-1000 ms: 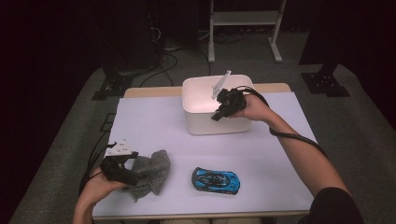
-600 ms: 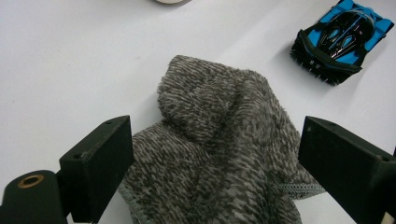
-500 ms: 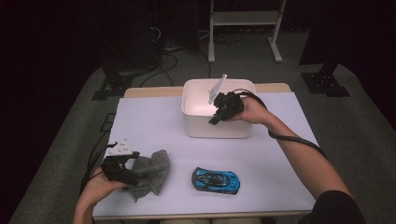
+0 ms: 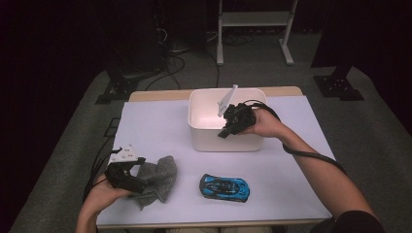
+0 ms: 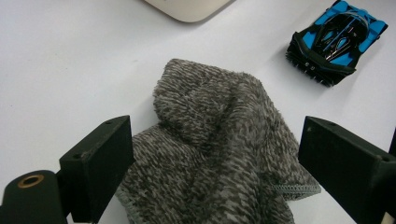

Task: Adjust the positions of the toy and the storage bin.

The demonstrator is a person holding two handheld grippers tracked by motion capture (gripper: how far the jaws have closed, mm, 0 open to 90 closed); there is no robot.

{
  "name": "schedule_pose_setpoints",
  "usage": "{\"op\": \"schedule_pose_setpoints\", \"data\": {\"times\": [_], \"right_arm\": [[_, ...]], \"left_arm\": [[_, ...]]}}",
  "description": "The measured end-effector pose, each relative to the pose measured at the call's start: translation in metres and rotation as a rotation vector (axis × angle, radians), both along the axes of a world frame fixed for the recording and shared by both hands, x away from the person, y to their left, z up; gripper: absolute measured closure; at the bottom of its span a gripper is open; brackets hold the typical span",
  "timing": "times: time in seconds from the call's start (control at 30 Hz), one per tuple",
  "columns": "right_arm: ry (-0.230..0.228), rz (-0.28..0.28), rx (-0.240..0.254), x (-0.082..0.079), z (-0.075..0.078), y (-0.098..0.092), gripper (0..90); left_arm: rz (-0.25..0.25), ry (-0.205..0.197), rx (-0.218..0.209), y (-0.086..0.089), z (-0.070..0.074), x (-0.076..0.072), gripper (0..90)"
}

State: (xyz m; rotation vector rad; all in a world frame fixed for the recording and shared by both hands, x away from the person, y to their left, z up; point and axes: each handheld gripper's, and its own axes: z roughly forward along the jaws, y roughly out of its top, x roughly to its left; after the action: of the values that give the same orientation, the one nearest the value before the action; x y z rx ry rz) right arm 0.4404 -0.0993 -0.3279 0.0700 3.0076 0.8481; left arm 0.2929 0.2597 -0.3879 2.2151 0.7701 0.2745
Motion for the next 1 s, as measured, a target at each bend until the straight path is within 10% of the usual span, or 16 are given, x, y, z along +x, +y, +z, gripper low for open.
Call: {"op": "schedule_pose_setpoints", "data": {"times": [1.0], "right_arm": [[0.005, -0.004, -0.009, -0.035, 0.000, 0.005, 86.7]], "left_arm": [[-0.017, -0.011, 0.007, -0.001, 0.004, -0.002, 9.4]]}}
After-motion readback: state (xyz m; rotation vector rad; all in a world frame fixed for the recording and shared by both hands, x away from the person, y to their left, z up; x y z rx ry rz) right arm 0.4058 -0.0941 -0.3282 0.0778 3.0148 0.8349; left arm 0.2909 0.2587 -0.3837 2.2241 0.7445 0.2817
